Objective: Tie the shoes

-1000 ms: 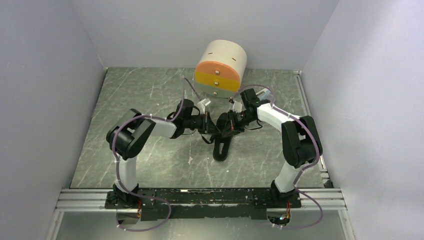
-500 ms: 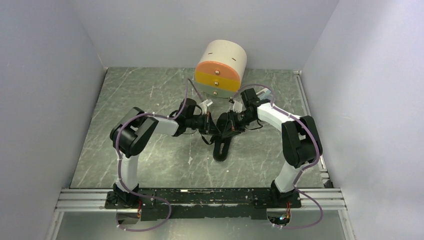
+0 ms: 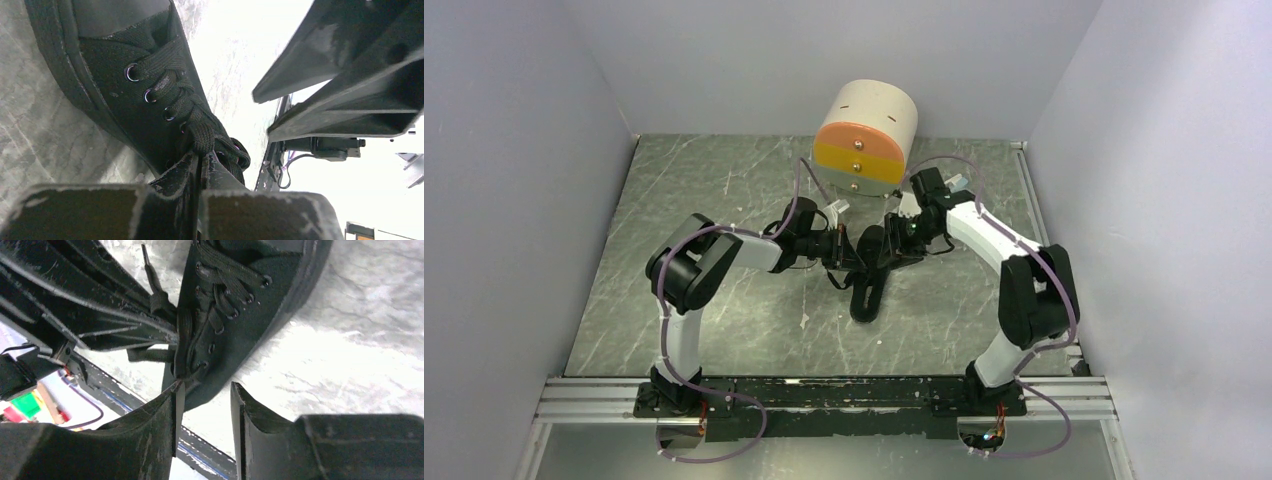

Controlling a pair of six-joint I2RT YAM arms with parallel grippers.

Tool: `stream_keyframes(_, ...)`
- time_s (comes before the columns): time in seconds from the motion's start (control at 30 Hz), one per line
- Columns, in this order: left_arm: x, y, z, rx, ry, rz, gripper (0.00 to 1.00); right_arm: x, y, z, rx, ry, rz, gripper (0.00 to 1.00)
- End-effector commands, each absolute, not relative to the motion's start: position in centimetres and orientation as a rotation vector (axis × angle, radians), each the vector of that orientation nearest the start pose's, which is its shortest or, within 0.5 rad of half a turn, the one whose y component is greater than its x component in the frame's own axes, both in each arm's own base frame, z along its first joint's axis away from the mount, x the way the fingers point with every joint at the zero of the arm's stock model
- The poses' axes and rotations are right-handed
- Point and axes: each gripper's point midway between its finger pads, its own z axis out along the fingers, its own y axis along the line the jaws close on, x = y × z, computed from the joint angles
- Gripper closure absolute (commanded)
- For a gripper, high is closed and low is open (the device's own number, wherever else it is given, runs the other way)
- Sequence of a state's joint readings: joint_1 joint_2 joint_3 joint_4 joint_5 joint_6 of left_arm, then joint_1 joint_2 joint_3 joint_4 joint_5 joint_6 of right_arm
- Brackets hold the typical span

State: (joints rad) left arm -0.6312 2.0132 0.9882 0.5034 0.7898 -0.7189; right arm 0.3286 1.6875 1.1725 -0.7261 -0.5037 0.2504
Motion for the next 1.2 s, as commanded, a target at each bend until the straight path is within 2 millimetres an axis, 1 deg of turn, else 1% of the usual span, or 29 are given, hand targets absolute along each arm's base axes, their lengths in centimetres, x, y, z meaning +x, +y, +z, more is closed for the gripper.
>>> stream_keyframes(0.0,27.6,-38.7,5.4,0.475,2.321,-1.604,0.95,27.2,17.8,9.7,-0.204,2.814,0.703,0.57)
stream_keyframes(0.1,27.5,-38.8,5.4,0.474,2.318,-1.617,0.95,26.1,19.7,11.0,-0.175,2.748,0.801,0.58)
stream_keyframes(0.13,27.5,-38.8,5.5,0.475,2.315,-1.621,0.95,25.8,20.8,11.5,-0.165,2.716,0.845,0.59)
stream_keyframes(0.17,27.5,-38.8,5.5,0.476,2.315,-1.622,0.95,25.6,21.3,11.7,-0.125,2.698,0.863,0.59)
stream_keyframes(0.23,27.4,-38.8,5.4,0.477,2.318,-1.627,0.95,25.0,22.7,11.6,-0.071,2.679,0.881,0.6)
stream_keyframes(0.33,27.4,-38.8,5.6,0.478,2.312,-1.637,0.95,24.7,24.0,11.3,0.057,2.657,0.877,0.6)
stream_keyframes(0.4,27.4,-38.8,5.6,0.48,2.311,-1.638,0.95,24.7,24.2,11.0,0.147,2.641,0.84,0.6)
stream_keyframes(0.47,27.3,-38.8,5.4,0.486,2.318,-1.637,0.95,24.9,24.0,10.4,0.221,2.632,0.79,0.63)
stream_keyframes(0.57,27.1,-38.7,5.5,0.489,2.315,-1.645,0.95,24.9,23.6,9.4,0.268,2.643,0.7,0.65)
stream_keyframes(0.77,27.1,-38.7,5.6,0.486,2.305,-1.654,0.95,24.8,23.4,8.0,0.31,2.657,0.603,0.64)
stream_keyframes(0.93,27.2,-38.8,5.8,0.484,2.298,-1.661,0.95,24.6,23.3,7.7,0.321,2.674,0.548,0.64)
stream_keyframes(1.0,27.2,-38.8,5.8,0.487,2.3,-1.658,0.95,24.8,22.9,7.6,0.336,2.659,0.508,0.63)
stream_keyframes(1.17,27.1,-38.8,5.8,0.483,2.298,-1.665,0.95,24.7,22.9,7.1,0.35,2.637,0.514,0.63)
